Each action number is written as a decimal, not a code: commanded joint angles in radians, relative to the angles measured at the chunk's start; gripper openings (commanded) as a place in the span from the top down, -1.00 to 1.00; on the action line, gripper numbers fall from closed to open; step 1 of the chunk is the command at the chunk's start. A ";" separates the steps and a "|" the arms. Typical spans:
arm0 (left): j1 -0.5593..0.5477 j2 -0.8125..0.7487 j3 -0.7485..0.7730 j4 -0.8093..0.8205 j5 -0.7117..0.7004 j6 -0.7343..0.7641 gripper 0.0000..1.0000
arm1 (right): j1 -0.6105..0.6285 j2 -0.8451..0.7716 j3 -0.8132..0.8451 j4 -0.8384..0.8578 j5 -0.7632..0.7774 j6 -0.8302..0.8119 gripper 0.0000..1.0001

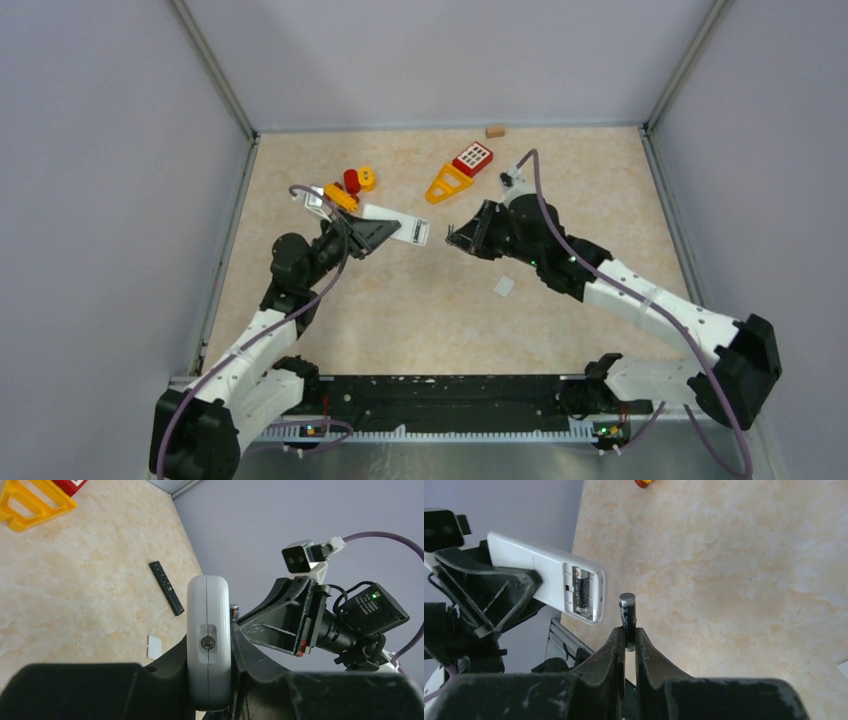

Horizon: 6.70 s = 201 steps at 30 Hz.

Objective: Load the batteries into the remote control
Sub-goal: Load the battery into the remote control.

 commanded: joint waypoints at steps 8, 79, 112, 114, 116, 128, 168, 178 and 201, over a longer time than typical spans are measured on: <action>0.004 0.069 0.018 0.033 -0.018 0.017 1.00 | 0.056 0.188 0.159 -0.073 -0.047 0.169 1.00; 0.012 0.092 0.144 -0.143 0.114 -0.043 1.00 | 0.054 0.184 0.224 -0.070 -0.055 0.191 -0.27; 0.039 0.310 0.309 -0.260 0.681 0.039 1.00 | -0.018 0.186 0.196 -0.131 -0.586 -0.491 -0.86; 0.039 0.310 0.308 -0.260 0.679 0.041 1.00 | -0.019 0.186 0.193 -0.123 -0.595 -0.488 -0.83; 0.039 0.311 0.308 -0.262 0.680 0.041 1.00 | -0.019 0.188 0.191 -0.121 -0.601 -0.487 -0.77; 0.039 0.315 0.310 -0.271 0.672 0.050 1.00 | -0.017 0.206 0.182 -0.110 -0.660 -0.506 -0.56; 0.039 0.319 0.328 -0.329 0.663 0.078 1.00 | -0.015 0.233 0.174 -0.108 -0.648 -0.531 0.11; 0.039 0.306 0.337 -0.372 0.662 0.128 1.00 | -0.019 0.179 0.177 -0.122 -0.557 -0.480 -0.41; 0.039 0.301 0.341 -0.369 0.666 0.117 1.00 | -0.019 0.254 0.152 -0.135 -0.611 -0.548 -0.03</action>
